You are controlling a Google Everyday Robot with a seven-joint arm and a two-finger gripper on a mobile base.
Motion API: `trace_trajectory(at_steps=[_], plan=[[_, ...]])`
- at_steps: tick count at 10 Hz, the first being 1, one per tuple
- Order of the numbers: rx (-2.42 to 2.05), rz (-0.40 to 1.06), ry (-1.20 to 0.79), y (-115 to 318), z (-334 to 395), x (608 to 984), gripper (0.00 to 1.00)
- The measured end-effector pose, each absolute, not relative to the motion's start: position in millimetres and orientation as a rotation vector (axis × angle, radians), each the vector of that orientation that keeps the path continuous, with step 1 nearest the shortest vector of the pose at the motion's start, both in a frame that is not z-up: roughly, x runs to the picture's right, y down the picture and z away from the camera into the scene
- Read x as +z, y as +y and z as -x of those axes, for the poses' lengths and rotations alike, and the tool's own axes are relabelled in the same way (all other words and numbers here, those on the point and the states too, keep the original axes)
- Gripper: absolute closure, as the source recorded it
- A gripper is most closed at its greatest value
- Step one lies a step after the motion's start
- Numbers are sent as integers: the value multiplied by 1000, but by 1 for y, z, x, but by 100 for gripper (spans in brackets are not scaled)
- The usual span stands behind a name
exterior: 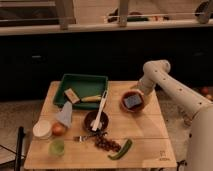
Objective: Place sponge in table surface
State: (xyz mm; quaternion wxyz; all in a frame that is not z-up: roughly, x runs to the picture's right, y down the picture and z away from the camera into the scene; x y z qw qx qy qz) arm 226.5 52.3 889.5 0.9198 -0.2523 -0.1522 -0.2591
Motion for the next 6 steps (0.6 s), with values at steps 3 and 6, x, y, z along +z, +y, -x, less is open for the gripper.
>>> trace_trajectory(at_steps=[3, 6], plan=[[-543, 527, -328, 56, -220, 891, 20], [-550, 543, -338, 62, -212, 893, 20]])
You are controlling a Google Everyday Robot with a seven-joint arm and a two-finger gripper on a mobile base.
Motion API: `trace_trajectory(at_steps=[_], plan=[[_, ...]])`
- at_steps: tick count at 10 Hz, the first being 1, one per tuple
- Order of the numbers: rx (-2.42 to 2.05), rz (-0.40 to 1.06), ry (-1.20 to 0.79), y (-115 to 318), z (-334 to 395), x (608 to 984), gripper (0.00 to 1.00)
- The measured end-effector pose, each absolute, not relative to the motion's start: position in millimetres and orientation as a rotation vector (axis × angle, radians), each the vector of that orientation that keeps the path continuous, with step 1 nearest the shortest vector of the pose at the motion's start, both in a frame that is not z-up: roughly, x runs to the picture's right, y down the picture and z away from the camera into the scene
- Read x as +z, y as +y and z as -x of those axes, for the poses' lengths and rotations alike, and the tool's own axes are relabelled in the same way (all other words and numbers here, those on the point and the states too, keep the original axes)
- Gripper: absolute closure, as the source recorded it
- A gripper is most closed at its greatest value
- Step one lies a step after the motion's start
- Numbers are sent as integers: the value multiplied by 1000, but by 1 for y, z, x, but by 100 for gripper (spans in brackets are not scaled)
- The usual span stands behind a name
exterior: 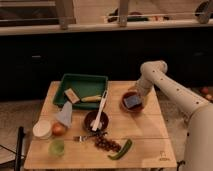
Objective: Place sponge in table surface
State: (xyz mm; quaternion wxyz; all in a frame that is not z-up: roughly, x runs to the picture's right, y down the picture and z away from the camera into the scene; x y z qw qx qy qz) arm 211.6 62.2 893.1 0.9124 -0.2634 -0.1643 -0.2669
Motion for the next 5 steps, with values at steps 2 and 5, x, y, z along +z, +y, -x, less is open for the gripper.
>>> trace_trajectory(at_steps=[2, 5], plan=[[-533, 557, -344, 69, -212, 893, 20], [-533, 568, -351, 72, -204, 896, 20]])
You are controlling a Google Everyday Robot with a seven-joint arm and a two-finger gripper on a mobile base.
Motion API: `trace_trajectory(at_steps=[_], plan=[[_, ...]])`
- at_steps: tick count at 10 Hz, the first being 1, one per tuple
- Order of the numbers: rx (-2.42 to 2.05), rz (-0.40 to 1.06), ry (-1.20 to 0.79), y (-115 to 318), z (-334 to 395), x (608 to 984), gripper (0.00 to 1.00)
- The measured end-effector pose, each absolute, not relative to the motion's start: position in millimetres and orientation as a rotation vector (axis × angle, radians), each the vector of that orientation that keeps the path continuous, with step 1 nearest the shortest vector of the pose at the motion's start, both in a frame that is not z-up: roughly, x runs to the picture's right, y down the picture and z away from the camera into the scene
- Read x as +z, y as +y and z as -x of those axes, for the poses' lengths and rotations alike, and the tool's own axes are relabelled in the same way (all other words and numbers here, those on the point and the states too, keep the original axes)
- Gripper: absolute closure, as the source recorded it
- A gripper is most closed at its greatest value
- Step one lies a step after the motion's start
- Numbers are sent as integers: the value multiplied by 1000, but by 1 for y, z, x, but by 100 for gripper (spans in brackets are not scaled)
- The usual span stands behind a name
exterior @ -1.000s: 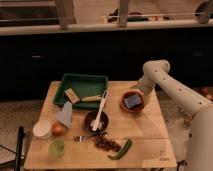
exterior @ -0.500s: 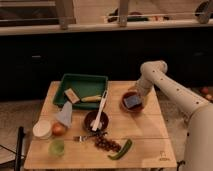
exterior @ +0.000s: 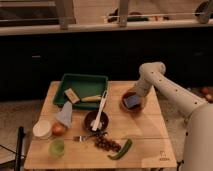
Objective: Place sponge in table surface
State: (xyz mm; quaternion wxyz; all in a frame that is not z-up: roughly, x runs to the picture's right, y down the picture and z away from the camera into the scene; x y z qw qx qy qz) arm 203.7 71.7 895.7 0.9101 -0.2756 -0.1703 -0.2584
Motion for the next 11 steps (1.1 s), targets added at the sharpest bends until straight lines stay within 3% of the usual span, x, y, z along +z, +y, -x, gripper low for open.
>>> trace_trajectory(at_steps=[3, 5, 8, 11], plan=[[-531, 572, -347, 70, -203, 895, 30], [-536, 572, -347, 68, -200, 895, 42], [-542, 580, -350, 68, -197, 896, 36], [-544, 598, -365, 73, -194, 902, 36]])
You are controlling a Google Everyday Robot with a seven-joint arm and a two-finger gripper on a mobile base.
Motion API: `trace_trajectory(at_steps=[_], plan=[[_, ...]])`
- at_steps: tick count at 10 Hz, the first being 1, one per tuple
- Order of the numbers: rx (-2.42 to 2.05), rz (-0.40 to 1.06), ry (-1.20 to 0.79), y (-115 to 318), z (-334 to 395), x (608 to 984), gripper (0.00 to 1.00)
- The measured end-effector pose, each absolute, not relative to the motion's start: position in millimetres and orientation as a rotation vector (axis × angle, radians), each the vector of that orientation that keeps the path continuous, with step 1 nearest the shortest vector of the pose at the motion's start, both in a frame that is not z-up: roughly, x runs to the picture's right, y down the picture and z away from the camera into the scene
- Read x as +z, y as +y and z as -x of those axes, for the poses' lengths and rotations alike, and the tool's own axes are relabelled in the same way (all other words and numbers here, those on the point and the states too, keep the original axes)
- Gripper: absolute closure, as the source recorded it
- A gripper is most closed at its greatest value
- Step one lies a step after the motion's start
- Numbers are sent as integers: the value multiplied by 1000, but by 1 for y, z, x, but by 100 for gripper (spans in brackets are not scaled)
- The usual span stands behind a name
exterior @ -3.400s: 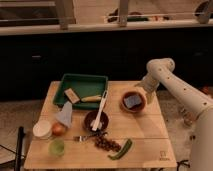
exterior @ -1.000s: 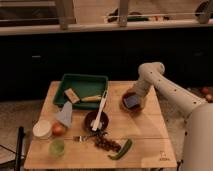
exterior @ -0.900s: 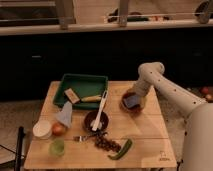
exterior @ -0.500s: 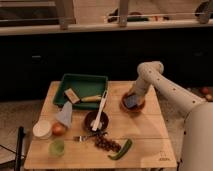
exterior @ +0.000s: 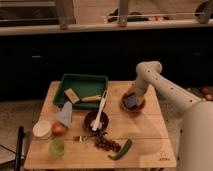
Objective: Place sponge in table surface
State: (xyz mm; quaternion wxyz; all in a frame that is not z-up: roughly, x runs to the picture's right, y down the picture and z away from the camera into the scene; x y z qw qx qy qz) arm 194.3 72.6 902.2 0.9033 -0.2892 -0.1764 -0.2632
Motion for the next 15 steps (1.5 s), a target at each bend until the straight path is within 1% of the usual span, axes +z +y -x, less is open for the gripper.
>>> trace_trajectory(at_steps=[1, 2, 4, 5, 7, 8, 9, 15], plan=[[-542, 602, -367, 74, -195, 904, 37], [-539, 609, -370, 77, -195, 906, 46], [-533, 610, -370, 79, -198, 906, 63], [-529, 612, -368, 80, -200, 905, 75], [-527, 598, -359, 76, -204, 900, 96], [-527, 592, -355, 73, -205, 897, 99], [-531, 582, -346, 68, -207, 891, 100], [-557, 540, -310, 48, -208, 867, 100]])
